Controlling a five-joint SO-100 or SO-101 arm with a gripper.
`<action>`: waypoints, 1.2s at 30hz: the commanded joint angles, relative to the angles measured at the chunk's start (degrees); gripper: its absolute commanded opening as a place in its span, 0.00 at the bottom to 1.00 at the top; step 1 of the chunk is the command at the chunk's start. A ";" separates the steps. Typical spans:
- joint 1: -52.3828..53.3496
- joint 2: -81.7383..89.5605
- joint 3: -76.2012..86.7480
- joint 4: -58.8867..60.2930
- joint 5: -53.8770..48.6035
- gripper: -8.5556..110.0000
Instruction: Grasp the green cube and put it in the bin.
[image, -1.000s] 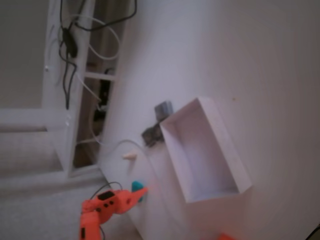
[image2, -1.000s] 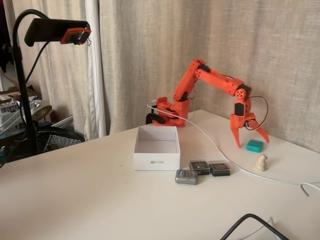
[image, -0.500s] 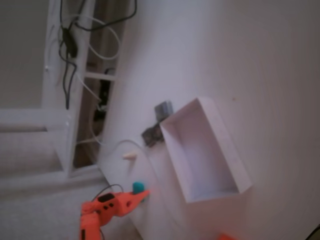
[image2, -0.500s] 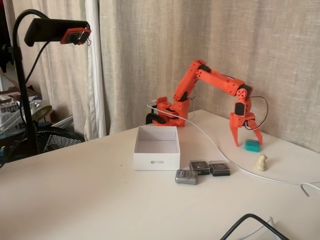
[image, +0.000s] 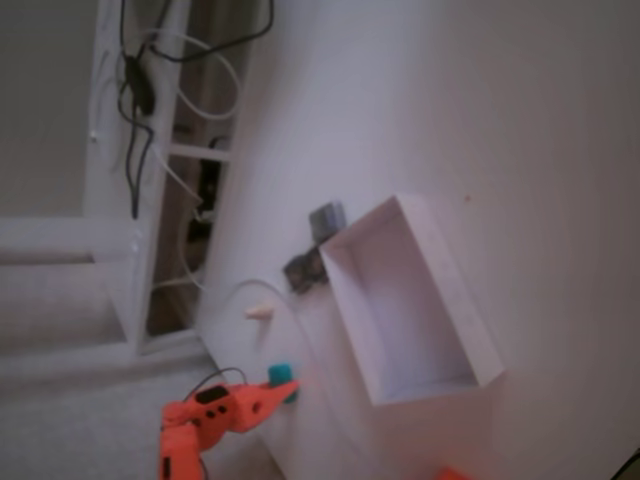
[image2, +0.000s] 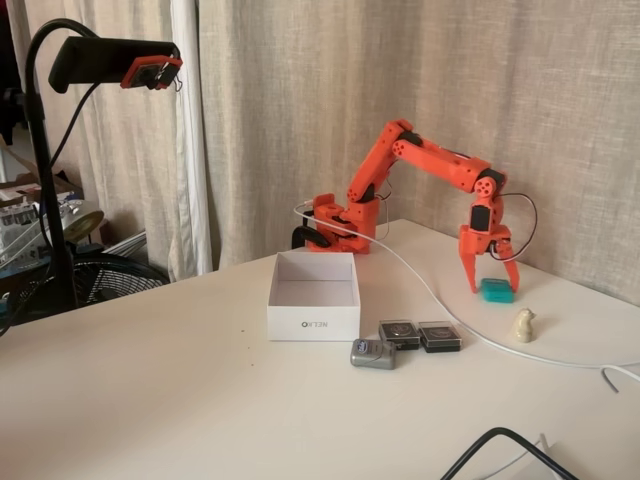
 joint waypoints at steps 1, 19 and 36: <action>0.53 -0.18 -0.26 0.18 0.18 0.27; 0.88 -0.44 -0.35 -0.79 0.26 0.00; 4.39 3.25 -3.60 -1.76 0.44 0.00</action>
